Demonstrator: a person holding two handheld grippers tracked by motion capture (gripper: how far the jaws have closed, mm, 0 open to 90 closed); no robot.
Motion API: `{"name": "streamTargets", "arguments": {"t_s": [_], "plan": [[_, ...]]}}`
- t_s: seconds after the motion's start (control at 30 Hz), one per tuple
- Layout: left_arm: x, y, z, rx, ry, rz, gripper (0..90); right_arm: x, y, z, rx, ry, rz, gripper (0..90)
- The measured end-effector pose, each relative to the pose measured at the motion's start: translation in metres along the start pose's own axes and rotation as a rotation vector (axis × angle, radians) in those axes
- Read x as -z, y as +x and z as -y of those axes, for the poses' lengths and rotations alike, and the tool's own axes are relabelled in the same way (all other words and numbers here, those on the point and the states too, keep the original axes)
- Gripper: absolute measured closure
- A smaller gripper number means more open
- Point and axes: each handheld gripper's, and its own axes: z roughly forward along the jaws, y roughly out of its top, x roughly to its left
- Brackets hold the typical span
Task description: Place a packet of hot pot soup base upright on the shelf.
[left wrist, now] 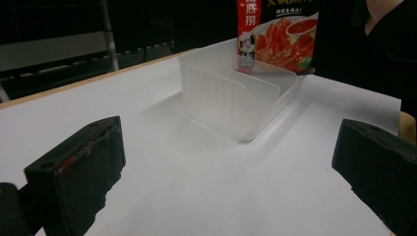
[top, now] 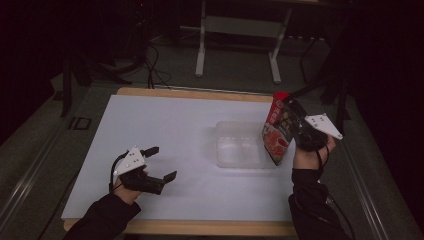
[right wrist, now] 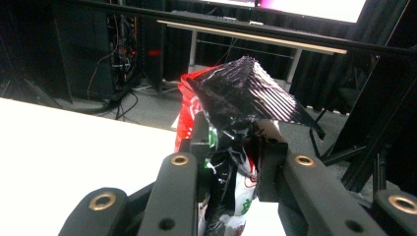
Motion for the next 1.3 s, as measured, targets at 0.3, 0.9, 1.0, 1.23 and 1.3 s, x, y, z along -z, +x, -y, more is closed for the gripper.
{"name": "streamTargets", "arguments": {"t_s": [0.3, 0.9, 1.0, 1.23, 1.3], "plan": [[-0.001, -0.001, 0.0, -0.005, 0.006, 0.006, 0.0, -0.003, 0.003, 0.011, -0.002, 0.012, -0.007, 75.5], [0.001, -0.001, -0.001, -0.001, 0.005, 0.016, 0.0, 0.014, 0.002, 0.034, -0.053, 0.055, -0.045, 75.0], [0.001, -0.001, 0.0, -0.001, 0.005, 0.016, 0.0, 0.018, -0.001, 0.038, -0.068, 0.056, -0.051, 74.9], [0.0, 0.0, 0.001, 0.007, 0.009, 0.02, 0.0, 0.018, -0.001, 0.038, -0.083, 0.068, -0.062, 73.9], [0.001, 0.0, 0.001, 0.009, 0.009, 0.019, 0.0, 0.016, -0.002, 0.037, -0.09, 0.074, -0.064, 73.4]]}}
